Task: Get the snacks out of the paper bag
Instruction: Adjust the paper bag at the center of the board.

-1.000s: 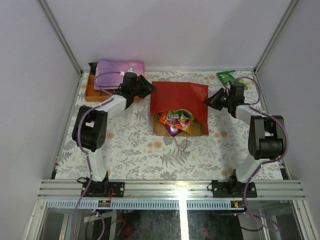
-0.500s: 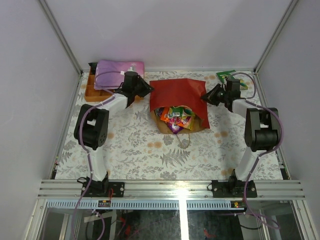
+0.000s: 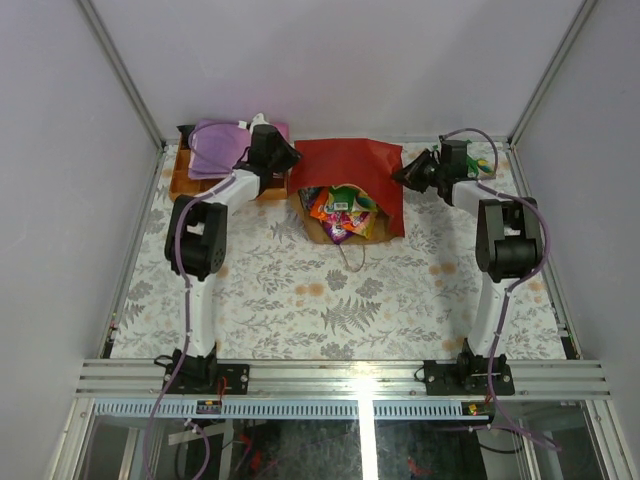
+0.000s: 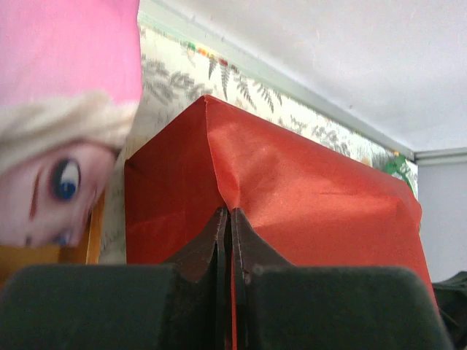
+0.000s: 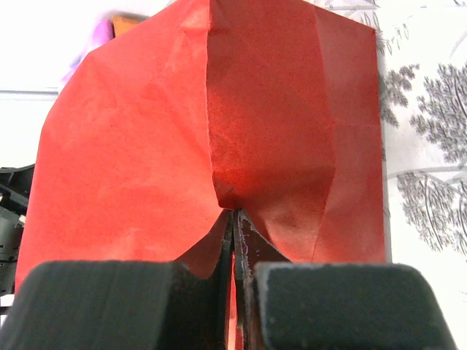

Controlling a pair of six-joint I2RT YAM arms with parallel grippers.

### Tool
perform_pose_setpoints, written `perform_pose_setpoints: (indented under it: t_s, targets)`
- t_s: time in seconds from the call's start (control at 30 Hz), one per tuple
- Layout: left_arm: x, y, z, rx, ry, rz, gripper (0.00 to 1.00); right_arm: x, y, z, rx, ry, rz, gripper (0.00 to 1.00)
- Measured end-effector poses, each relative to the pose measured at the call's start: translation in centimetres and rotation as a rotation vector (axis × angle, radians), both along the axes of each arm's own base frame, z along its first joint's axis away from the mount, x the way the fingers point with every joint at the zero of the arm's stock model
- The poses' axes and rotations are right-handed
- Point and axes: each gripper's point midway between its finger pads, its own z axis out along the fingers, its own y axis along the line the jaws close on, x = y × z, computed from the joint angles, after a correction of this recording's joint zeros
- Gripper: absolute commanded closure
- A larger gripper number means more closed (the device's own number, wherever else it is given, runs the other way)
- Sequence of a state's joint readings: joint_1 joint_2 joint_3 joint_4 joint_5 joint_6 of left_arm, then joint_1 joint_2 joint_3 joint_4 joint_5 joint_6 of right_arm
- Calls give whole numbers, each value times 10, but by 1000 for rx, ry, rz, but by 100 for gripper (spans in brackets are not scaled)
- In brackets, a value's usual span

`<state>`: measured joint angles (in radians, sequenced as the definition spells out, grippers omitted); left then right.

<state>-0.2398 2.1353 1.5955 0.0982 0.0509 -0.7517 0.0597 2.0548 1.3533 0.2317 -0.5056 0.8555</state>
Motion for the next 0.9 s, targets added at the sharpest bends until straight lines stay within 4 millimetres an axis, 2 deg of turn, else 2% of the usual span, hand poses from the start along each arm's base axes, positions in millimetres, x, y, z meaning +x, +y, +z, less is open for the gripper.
perform_pose_setpoints:
  t_s: [0.2,0.23,0.27,0.3,0.33,0.37,0.4,0.47,0.53,0.57,0.63,0.7,0.77,0.83,0.9]
  targets:
    - [37,6,1,32,-52,21,100,29,6,-1,24,-29,-8,100]
    - [40,7,2,35,-57,22,100,32,6,0,26,-33,-9,96]
    - [41,8,2,38,-59,22,94,35,6,2,24,-39,-12,82]
    - [41,9,2,44,-59,20,79,36,5,4,21,-43,-15,64]
    - [41,10,3,49,-60,17,60,38,4,7,15,-46,-19,45]
    - [40,11,4,60,-63,13,40,41,4,11,12,-54,-22,30]
    - [39,13,5,73,-62,9,29,44,3,17,4,-68,-21,19]
    - [34,16,15,87,-69,1,15,43,1,30,-17,-90,-25,6]
    - [18,23,34,105,-83,6,4,38,-3,48,-37,-118,-40,1]
    - [6,28,47,114,-95,10,1,29,-7,62,-52,-141,-54,0]
    - [-15,36,79,125,-142,24,0,9,-13,86,-64,-183,-84,1]
    - [-41,46,114,123,-203,44,0,-25,-20,109,-61,-236,-131,0]
    - [-66,54,145,114,-269,62,0,-56,-27,121,-33,-283,-184,0]
    - [-93,63,167,107,-329,82,0,-90,-32,117,18,-303,-241,1]
    - [-112,69,175,104,-356,96,0,-118,-33,96,58,-280,-286,1]
